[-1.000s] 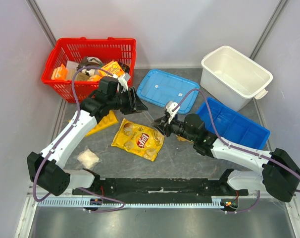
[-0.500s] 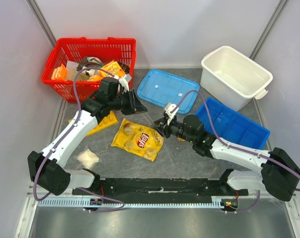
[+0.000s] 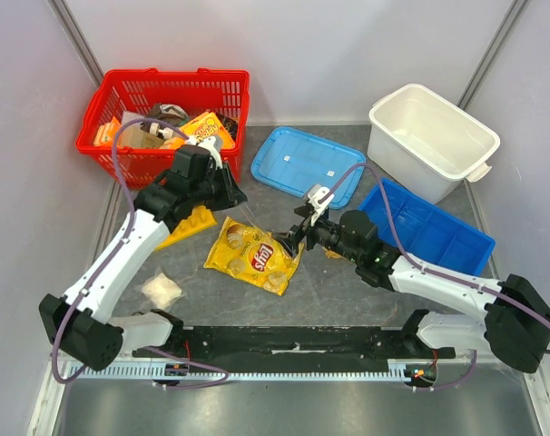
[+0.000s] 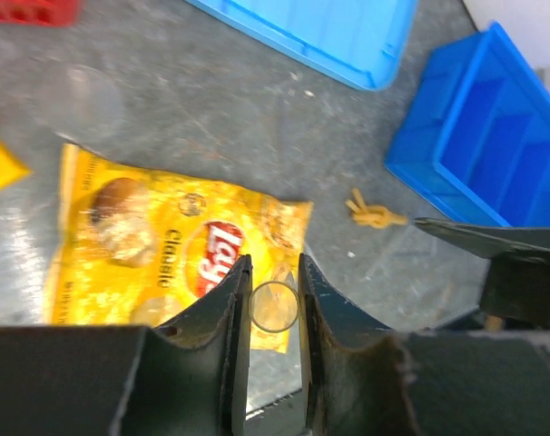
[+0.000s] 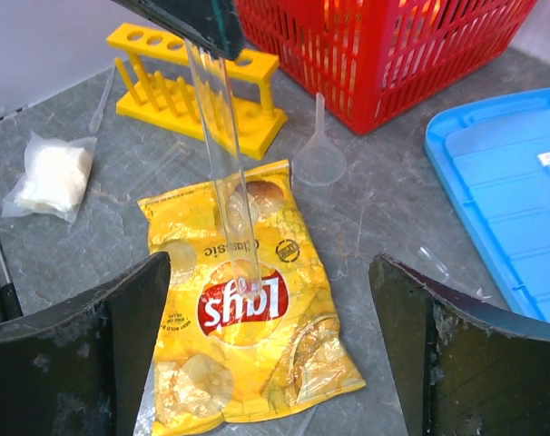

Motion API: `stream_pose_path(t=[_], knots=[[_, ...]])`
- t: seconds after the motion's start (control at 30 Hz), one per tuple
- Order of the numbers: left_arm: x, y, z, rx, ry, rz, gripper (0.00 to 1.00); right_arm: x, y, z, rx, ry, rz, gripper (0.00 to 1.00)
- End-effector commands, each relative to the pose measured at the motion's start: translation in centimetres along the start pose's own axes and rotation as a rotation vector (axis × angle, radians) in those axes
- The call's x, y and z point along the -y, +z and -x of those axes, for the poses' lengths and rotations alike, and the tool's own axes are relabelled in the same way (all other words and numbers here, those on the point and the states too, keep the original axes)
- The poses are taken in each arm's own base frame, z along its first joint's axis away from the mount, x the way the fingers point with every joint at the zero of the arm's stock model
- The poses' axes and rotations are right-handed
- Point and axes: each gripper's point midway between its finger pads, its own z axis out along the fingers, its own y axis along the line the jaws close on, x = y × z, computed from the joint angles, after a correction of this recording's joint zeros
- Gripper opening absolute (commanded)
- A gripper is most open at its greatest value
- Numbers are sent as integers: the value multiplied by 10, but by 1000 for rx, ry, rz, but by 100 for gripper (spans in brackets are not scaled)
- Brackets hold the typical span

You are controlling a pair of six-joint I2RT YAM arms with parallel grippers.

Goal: Organize the chemistry lab equipment

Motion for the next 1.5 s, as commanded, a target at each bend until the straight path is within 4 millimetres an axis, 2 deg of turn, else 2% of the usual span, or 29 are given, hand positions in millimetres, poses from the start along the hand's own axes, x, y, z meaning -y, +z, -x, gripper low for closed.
stream_pose_path(t=[0.0, 0.2, 0.43, 0.77, 1.47], knots=[[-26, -49, 49, 249, 115, 196, 11, 4, -10, 29, 92, 4, -38, 98], [-65, -94, 82, 466, 189, 441, 11, 8, -19, 30, 99, 6, -68, 98], [-98, -111, 106, 593, 219, 624, 9, 10, -24, 32, 91, -13, -76, 98], [-128, -109, 124, 616, 212, 685, 9, 15, -37, 38, 104, -38, -108, 98], [-136, -75, 120, 540, 239, 649, 11, 15, -36, 36, 99, -41, -110, 98]])
